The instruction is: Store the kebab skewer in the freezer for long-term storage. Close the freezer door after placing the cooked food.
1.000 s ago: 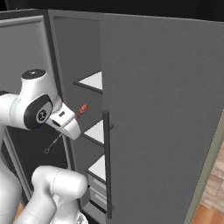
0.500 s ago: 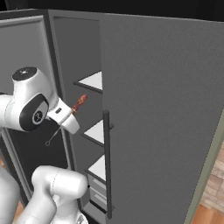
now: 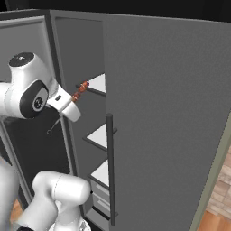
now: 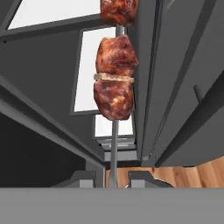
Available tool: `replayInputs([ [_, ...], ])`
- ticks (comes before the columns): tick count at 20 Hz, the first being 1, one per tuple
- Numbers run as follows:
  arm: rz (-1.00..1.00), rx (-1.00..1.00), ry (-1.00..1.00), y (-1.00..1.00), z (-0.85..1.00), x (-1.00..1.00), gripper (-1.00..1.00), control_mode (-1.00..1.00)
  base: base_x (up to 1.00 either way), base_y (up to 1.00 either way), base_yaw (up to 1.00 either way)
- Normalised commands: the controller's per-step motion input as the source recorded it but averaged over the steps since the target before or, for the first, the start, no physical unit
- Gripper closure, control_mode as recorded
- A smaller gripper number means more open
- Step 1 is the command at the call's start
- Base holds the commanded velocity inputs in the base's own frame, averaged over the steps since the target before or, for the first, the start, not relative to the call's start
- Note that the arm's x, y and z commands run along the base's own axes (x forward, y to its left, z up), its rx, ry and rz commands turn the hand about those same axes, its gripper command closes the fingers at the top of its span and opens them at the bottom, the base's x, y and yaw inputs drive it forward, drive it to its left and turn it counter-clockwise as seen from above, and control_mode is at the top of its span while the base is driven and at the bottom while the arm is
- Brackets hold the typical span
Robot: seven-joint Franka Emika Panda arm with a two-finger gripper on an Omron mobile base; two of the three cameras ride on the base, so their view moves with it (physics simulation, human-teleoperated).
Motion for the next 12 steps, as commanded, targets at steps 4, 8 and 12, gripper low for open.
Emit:
replayInputs([
  [4, -0.06, 0.0, 0.0, 0.0, 0.05, 0.49, 1.0, -1.0, 0.0, 0.0, 0.0],
  [8, -0.04, -0.01, 0.0, 0.0, 0.0, 0.55, 1.0, -1.0, 0.0, 0.0, 0.0],
  [12, -0.01, -0.01, 0.0, 0.08, 0.0, 0.58, 1.0, -1.0, 0.0, 0.0, 0.0],
])
